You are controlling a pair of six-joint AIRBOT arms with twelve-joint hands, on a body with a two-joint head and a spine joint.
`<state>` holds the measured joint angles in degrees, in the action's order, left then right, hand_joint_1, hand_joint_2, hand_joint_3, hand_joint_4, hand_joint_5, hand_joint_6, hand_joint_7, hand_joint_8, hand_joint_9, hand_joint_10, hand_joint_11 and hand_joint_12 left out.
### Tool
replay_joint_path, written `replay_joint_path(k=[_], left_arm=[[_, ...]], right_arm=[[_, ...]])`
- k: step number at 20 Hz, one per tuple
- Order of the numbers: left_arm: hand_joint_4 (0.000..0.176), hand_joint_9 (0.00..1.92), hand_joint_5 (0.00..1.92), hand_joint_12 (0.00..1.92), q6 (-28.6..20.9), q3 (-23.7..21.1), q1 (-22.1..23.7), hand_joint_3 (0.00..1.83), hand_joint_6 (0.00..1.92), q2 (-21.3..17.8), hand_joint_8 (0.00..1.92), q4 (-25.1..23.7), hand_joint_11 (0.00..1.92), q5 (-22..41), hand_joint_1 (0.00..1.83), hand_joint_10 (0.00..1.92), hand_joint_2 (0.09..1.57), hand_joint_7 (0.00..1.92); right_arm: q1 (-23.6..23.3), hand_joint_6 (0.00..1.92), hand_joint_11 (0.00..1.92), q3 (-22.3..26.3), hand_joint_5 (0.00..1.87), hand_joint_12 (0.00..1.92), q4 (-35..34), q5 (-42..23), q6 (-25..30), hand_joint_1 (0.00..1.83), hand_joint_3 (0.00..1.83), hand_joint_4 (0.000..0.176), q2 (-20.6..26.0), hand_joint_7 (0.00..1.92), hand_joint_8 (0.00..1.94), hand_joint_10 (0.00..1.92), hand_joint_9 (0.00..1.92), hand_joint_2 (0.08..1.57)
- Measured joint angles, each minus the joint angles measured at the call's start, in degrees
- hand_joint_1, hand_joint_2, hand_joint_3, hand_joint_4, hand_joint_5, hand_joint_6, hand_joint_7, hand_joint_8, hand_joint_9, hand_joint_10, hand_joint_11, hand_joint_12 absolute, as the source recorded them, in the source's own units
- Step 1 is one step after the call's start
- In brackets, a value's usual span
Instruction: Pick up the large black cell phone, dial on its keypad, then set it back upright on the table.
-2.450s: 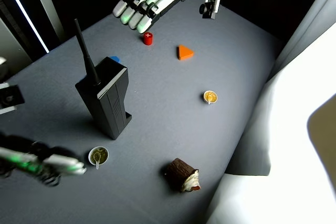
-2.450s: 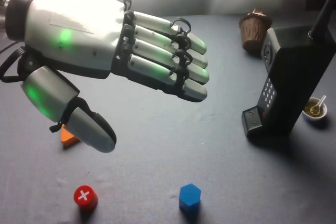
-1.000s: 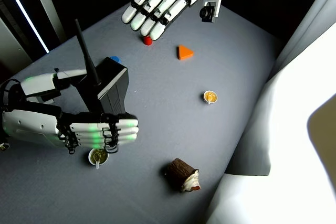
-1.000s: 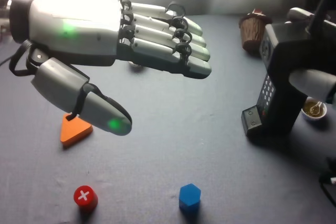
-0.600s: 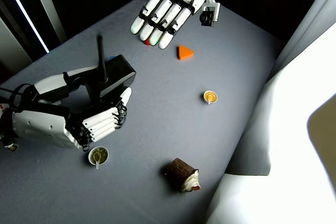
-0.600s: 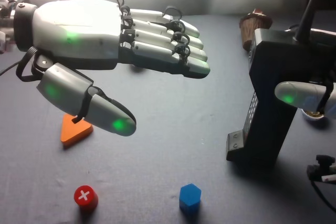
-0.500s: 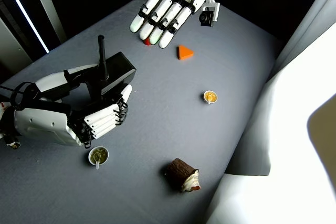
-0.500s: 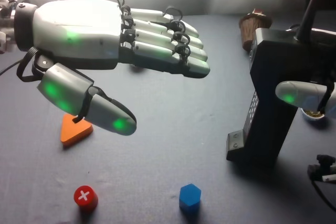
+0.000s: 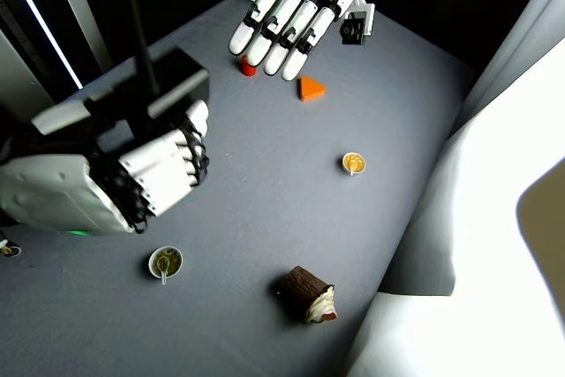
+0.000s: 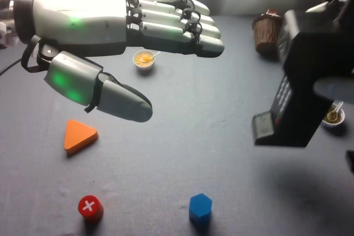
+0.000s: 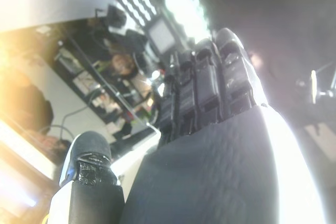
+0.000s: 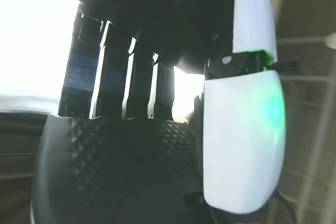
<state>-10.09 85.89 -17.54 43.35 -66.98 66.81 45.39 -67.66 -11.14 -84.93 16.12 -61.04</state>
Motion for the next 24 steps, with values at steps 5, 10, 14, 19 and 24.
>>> replay_joint_path(k=[5, 10, 14, 19, 24], left_arm=[[0.027, 0.68, 0.32, 1.62, -1.5, -0.1, 0.0, 0.0, 0.0, 0.0, 0.02, -0.1, 0.4, -1.3, 0.76, 1.02, 1.21, 0.76], [0.031, 0.83, 0.13, 1.92, -2.0, -0.9, 0.1, 0.01, 0.01, 0.0, 1.58, 0.0, 0.82, -2.3, 1.29, 1.91, 1.29, 0.65], [0.028, 0.92, 0.07, 1.92, -2.0, -1.1, 0.1, 0.01, 0.0, 0.0, 1.69, 0.0, 0.96, -2.3, 1.29, 1.92, 1.32, 0.59], [0.008, 0.98, 0.04, 1.92, -3.1, -2.1, 0.2, 0.0, 0.01, -0.1, 1.6, 0.0, 0.99, -4.0, 1.32, 1.92, 1.28, 0.66], [0.0, 0.97, 0.01, 1.92, -3.3, -3.2, 0.2, 0.0, 0.0, 0.0, 1.6, -0.9, 0.97, -6.0, 1.31, 1.92, 1.28, 0.66]], right_arm=[[1.2, 0.86, 1.0, -0.3, 0.93, 1.14, -4.7, -2.7, -0.7, 1.38, 0.0, 0.0, 0.7, 0.97, 0.97, 1.31, 0.93, 1.12], [1.7, 0.88, 0.94, 0.0, 0.93, 1.13, -6.1, -4.2, -1.5, 1.38, 0.0, 0.0, 0.8, 0.98, 0.95, 1.32, 0.9, 1.12], [1.6, 0.83, 0.98, 1.2, 0.98, 1.11, -6.1, -4.9, -2.1, 1.38, 0.0, 0.0, 0.8, 1.02, 0.87, 1.26, 0.95, 1.1], [0.6, 0.89, 0.96, 2.2, 0.92, 1.13, -6.0, -5.2, -2.8, 1.38, 0.0, 0.0, 0.8, 0.98, 0.95, 1.31, 0.92, 1.12], [-0.2, 0.8, 1.06, 3.2, 0.97, 1.13, -5.8, -5.8, -3.1, 1.38, 0.0, 0.0, 0.4, 1.0, 0.9, 1.29, 0.95, 1.1]])
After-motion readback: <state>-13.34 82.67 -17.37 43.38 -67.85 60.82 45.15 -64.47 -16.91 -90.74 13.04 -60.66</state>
